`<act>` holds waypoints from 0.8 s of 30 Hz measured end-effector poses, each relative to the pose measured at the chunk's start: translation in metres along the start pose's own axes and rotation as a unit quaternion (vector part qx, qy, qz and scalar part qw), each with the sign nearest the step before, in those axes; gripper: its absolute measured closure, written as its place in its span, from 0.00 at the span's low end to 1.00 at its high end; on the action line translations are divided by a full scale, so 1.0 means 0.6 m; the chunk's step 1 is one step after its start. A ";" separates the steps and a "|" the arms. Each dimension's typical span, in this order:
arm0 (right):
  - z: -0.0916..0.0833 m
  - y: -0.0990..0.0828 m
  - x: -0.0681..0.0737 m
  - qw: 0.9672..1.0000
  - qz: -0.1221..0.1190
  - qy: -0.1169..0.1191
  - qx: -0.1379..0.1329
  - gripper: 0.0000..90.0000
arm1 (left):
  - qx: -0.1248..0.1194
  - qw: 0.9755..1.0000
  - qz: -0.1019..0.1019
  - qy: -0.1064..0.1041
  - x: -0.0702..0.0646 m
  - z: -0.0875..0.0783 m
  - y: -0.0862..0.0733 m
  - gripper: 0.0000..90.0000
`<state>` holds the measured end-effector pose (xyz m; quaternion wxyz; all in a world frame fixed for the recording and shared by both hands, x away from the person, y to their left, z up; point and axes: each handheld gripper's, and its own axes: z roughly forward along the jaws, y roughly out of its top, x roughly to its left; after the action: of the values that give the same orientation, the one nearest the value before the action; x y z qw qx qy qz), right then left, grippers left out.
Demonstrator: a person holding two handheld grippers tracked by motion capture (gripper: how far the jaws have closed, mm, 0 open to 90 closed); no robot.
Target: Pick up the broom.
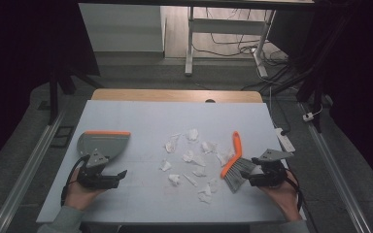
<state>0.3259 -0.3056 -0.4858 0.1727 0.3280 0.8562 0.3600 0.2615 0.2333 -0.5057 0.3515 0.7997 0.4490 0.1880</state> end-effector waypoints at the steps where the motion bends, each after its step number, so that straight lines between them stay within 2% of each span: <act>1: 0.000 0.000 0.000 1.000 0.000 0.000 0.000 0.31 | 0.000 1.000 0.000 0.000 0.000 0.000 0.000 0.18; 11: 0.000 0.000 0.003 1.000 -0.008 -0.006 0.003 0.31 | 0.002 1.000 0.001 0.001 0.000 0.000 -0.001 0.18; 24: -0.001 0.004 0.000 1.000 0.000 -0.008 -0.004 0.33 | -0.004 1.000 0.001 -0.002 0.000 -0.002 0.002 0.18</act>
<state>0.3269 -0.3047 -0.4834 0.1810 0.3302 0.8535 0.3602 0.2617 0.2330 -0.5041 0.3551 0.7993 0.4465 0.1888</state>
